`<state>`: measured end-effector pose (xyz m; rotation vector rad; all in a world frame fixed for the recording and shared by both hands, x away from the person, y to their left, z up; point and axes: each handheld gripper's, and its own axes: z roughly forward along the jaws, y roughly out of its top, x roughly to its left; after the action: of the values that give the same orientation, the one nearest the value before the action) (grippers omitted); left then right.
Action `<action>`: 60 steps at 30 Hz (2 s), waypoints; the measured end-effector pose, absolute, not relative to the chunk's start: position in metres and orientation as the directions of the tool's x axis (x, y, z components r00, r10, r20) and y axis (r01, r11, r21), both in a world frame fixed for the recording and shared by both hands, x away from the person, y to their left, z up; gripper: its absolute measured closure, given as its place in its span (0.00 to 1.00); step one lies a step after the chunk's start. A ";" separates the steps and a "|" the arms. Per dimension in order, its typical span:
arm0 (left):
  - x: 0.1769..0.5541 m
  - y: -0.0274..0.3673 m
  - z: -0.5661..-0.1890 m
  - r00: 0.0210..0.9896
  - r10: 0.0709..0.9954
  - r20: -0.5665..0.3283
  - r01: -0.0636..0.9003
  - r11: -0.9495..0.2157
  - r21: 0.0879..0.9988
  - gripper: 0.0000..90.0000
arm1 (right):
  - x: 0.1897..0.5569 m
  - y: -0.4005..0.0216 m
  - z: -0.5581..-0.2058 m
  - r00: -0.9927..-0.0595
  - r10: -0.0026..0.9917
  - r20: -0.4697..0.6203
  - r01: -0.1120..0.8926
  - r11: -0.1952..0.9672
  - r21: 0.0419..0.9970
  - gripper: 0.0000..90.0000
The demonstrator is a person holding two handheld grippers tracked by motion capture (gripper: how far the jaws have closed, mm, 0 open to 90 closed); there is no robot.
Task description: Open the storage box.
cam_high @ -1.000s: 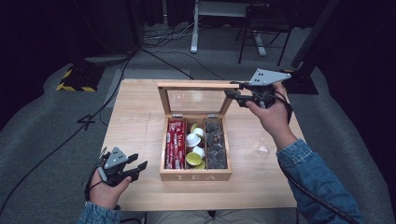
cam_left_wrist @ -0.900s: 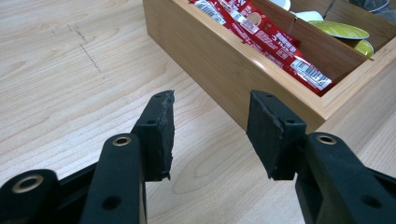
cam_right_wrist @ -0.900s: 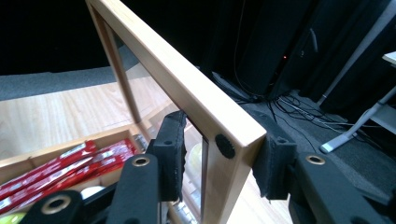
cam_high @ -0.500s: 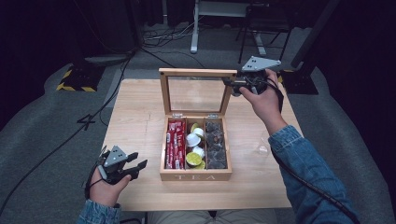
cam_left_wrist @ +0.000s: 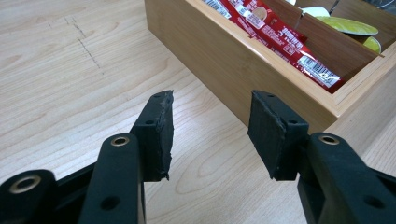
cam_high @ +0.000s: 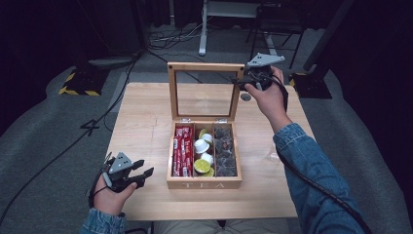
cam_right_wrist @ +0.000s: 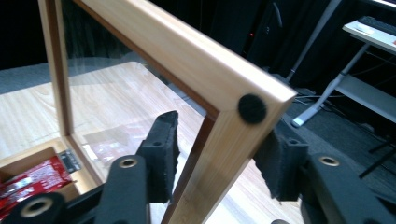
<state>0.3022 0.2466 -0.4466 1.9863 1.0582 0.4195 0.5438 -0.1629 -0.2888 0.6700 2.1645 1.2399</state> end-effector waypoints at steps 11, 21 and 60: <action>0.303 0.247 -0.449 0.590 0.802 -0.094 0.536 -0.303 0.788 0.56 | 0.560 -0.160 -0.305 -0.711 0.679 -0.184 0.202 0.447 0.871 0.52; 0.305 0.249 -0.453 0.579 0.809 -0.102 0.551 -0.296 0.780 0.53 | 0.569 -0.160 -0.319 -0.709 0.687 -0.159 0.248 0.454 0.856 0.47; 0.315 0.243 -0.451 0.604 0.790 -0.105 0.559 -0.326 0.762 0.47 | 0.494 -0.198 -0.288 -0.808 0.584 -0.072 0.222 0.416 0.882 0.42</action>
<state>0.3149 0.2431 -0.4510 2.0279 1.0651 0.3650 0.4935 -0.1985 -0.2880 0.6918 2.3072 1.3544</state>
